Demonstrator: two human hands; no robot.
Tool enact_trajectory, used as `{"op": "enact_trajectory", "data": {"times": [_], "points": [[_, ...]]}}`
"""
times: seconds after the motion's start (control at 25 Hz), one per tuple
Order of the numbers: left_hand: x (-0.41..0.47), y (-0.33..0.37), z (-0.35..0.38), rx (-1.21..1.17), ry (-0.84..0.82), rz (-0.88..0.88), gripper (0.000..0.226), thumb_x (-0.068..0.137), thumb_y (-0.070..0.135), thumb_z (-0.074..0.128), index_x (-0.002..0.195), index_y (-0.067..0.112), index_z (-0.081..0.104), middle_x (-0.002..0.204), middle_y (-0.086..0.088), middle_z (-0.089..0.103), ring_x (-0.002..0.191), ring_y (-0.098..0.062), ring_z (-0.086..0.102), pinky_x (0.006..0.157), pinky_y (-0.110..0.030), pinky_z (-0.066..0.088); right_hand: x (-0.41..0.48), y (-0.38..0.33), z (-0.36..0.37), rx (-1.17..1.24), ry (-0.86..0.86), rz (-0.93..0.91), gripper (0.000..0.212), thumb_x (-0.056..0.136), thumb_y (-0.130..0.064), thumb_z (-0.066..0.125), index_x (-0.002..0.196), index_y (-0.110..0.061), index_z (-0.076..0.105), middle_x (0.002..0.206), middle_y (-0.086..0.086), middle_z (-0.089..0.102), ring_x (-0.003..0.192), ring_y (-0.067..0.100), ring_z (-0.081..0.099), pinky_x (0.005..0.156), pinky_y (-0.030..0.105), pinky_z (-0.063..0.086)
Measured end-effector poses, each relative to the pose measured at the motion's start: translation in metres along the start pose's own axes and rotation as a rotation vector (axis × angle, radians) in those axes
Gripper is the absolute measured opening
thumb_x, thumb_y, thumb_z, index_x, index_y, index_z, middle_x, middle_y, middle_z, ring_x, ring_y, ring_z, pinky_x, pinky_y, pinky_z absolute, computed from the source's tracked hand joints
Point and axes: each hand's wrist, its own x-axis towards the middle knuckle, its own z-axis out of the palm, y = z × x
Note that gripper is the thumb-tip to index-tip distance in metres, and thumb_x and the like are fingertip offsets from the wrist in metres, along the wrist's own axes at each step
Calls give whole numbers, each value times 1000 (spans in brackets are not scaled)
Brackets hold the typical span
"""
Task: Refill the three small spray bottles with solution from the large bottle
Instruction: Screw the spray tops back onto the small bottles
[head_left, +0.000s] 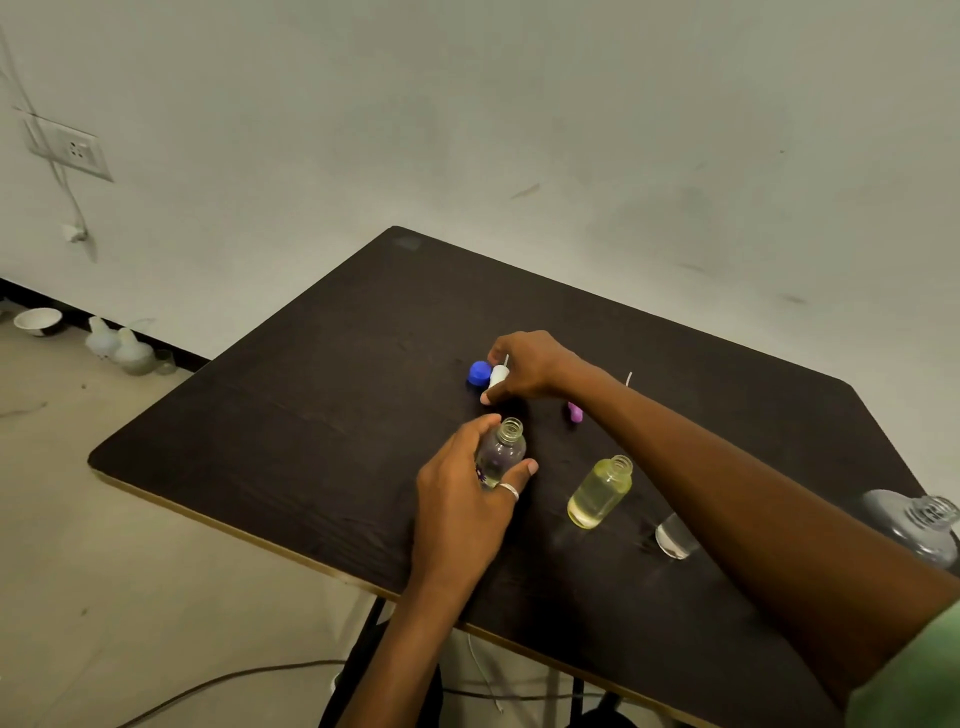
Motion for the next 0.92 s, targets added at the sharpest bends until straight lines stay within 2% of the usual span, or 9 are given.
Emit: {"op": "enact_trajectory", "data": {"times": [0.28, 0.48, 0.56, 0.64, 0.76, 0.92], "points": [[3, -3, 0, 3, -18, 1, 55, 77, 29, 86, 126, 24, 63, 117, 12, 69, 106, -1, 66, 90, -24, 56, -33, -3, -34, 21, 14, -5, 49, 77, -36, 77, 119, -15, 62, 115, 3, 65, 103, 19, 60, 82, 26, 44], [1, 1, -1, -23, -28, -9, 55, 74, 28, 87, 124, 25, 65, 113, 13, 70, 101, 3, 66, 88, -16, 54, -110, 5, -74, 354, 45, -1, 30, 77, -15, 70, 106, -20, 64, 93, -1, 72, 89, 13, 69, 88, 37, 54], [0, 3, -2, -22, -32, -11, 54, 74, 27, 88, 123, 24, 65, 112, 13, 70, 100, 3, 66, 88, -16, 54, -139, 7, -87, 421, 55, -31, 25, 82, -11, 66, 105, -23, 65, 91, -4, 73, 86, 8, 70, 89, 35, 55], [-1, 5, -3, -20, -44, -12, 53, 74, 27, 88, 122, 26, 66, 111, 14, 70, 99, 3, 66, 88, -16, 54, -161, 6, -98, 397, 84, -67, 25, 84, -14, 65, 105, -29, 68, 93, -8, 73, 89, 6, 67, 88, 33, 54], [0, 7, -4, -10, -64, -21, 53, 74, 27, 88, 122, 27, 65, 110, 14, 70, 98, 3, 66, 86, -14, 53, -178, -1, -109, 385, 110, -127, 20, 87, -21, 66, 102, -32, 71, 91, -13, 71, 85, 2, 65, 78, 23, 50], [-1, 9, -5, -24, -70, -24, 51, 73, 24, 88, 119, 27, 66, 106, 14, 70, 95, 8, 66, 85, -13, 53, -183, -9, -119, 214, 170, -146, 21, 86, -26, 69, 105, -33, 70, 93, -18, 67, 86, 0, 62, 73, 16, 46]]}}
